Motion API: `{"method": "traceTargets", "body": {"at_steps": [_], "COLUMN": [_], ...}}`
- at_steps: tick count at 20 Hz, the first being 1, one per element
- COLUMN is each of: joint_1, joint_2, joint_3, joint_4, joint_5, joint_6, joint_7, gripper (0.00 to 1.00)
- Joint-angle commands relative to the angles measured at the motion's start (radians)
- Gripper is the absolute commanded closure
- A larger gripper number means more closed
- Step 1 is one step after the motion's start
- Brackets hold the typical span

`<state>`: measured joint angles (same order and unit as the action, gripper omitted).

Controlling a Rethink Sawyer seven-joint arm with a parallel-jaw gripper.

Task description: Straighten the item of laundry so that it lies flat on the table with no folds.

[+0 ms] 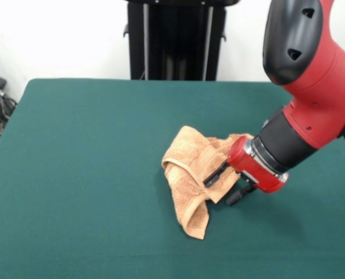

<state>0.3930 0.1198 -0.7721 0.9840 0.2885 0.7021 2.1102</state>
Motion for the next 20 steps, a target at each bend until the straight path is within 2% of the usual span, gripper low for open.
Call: {"method": "traceTargets", "body": {"at_steps": [1,19,20], "joint_1": [-0.001,-0.013,-0.013], "joint_2": [0.027,0.021,0.022], "joint_3": [0.044,0.045,0.046], "joint_4": [0.002,-0.012,-0.013], "joint_5": [-0.016,-0.022,-0.023], "joint_6": [-0.033,-0.036,-0.035], "joint_7": [0.205,0.18,0.179], "gripper": [0.0,0.0,1.0]}}
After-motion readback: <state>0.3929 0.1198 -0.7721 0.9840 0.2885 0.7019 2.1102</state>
